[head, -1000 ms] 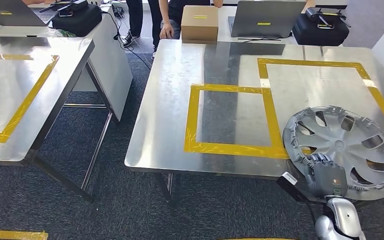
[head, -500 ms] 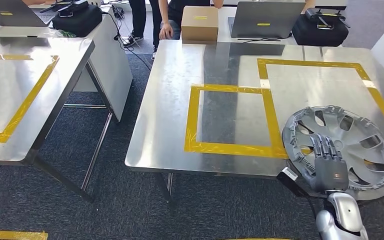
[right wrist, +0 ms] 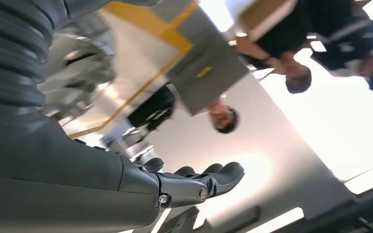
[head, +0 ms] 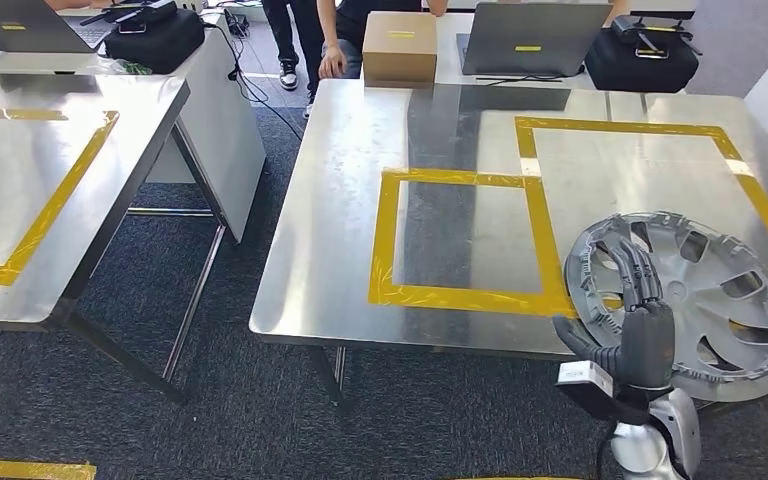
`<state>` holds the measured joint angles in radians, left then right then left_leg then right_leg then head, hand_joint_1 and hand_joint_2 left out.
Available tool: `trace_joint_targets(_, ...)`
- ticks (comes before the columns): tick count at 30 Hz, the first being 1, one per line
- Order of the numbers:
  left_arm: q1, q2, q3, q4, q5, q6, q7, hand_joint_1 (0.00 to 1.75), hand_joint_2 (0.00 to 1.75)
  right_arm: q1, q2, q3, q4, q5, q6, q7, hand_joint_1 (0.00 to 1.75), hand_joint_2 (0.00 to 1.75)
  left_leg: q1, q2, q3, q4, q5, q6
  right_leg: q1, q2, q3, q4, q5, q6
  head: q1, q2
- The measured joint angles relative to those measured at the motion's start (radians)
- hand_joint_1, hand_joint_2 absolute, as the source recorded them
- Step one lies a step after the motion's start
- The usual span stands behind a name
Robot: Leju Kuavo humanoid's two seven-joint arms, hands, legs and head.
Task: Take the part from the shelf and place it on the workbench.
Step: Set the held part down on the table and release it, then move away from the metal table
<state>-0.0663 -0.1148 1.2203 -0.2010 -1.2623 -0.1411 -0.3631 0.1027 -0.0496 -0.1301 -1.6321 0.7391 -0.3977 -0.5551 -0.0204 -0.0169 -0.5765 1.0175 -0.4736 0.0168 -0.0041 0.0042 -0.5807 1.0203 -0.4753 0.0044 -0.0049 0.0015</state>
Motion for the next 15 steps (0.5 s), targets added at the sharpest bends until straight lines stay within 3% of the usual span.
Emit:
trace_joint_targets(3, 0.0, 0.0, 0.0, 0.0, -0.002, -0.001, 0.0, 0.0, 0.0, 0.058, 0.002, 0.08, -0.157, -0.116, 0.054, -0.075, 0.0, 1.75, 0.0, 0.0, 0.0, 0.0, 0.0, -0.001, 0.0, 0.0, 0.0, 0.0, -0.001, 0.0, 0.0, 0.0)
trace_joint_targets(7, -0.002, 0.0, 0.0, 0.0, -0.003, -0.003, 0.008, 0.0, 0.0, 0.105, 0.001, 0.168, -0.31, -0.186, 0.09, -0.094, 0.0, 1.75, 0.0, 0.001, 0.0, 0.0, -0.001, -0.001, 0.0, 0.0, 0.0, 0.0, -0.001, 0.0, 0.0, 0.0)
trace_joint_targets(15, -0.008, 0.0, 0.0, 0.0, -0.008, -0.006, 0.036, 0.0, 0.0, 0.093, -0.011, 0.219, -0.413, -0.252, 0.113, -0.096, 0.0, 1.75, -0.004, 0.001, -0.002, 0.007, -0.005, 0.008, -0.004, 0.0, 0.001, -0.001, 0.002, 0.008, 0.0, 0.0)
